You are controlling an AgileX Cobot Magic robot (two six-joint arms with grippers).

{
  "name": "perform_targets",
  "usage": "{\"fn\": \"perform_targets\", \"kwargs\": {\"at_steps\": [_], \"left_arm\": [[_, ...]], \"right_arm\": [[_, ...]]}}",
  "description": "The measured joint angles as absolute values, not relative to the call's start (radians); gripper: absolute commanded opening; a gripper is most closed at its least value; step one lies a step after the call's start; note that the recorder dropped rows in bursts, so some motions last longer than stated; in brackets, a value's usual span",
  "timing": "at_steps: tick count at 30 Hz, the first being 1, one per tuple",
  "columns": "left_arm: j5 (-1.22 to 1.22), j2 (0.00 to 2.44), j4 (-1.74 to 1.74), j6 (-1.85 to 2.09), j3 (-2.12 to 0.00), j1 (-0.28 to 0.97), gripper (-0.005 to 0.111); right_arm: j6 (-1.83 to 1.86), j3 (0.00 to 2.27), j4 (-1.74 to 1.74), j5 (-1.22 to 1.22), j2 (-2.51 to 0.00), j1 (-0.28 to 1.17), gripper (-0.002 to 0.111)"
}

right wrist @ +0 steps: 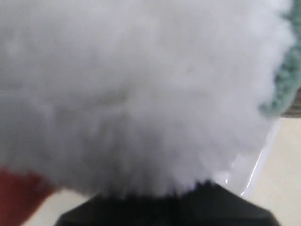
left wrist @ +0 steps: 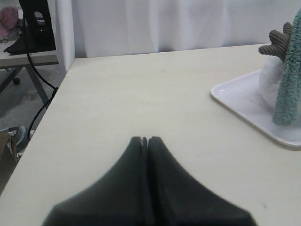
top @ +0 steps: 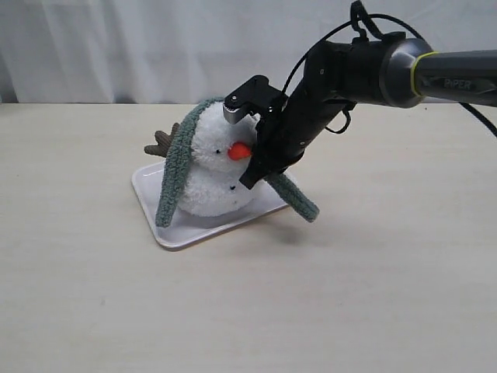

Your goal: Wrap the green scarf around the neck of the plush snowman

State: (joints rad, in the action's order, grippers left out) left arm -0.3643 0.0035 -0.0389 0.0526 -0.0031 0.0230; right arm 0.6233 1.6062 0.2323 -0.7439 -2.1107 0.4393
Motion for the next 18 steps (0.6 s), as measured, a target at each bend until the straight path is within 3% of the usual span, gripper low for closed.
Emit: {"fn": "perform_targets", "kwargs": {"at_steps": [5, 8, 18], "left_arm": [[-0.364, 0.004, -0.039, 0.053, -0.003, 0.023, 0.000], [-0.364, 0.004, -0.039, 0.053, -0.003, 0.023, 0.000], [-0.364, 0.004, -0.039, 0.053, -0.003, 0.023, 0.000]], "right_arm": [[0.625, 1.606, 0.232, -0.743, -2.095, 0.439, 0.052], [0.627, 1.606, 0.232, -0.759, -2.073, 0.439, 0.066], [0.610, 1.606, 0.231, -0.825, -1.971, 0.439, 0.068]]}}
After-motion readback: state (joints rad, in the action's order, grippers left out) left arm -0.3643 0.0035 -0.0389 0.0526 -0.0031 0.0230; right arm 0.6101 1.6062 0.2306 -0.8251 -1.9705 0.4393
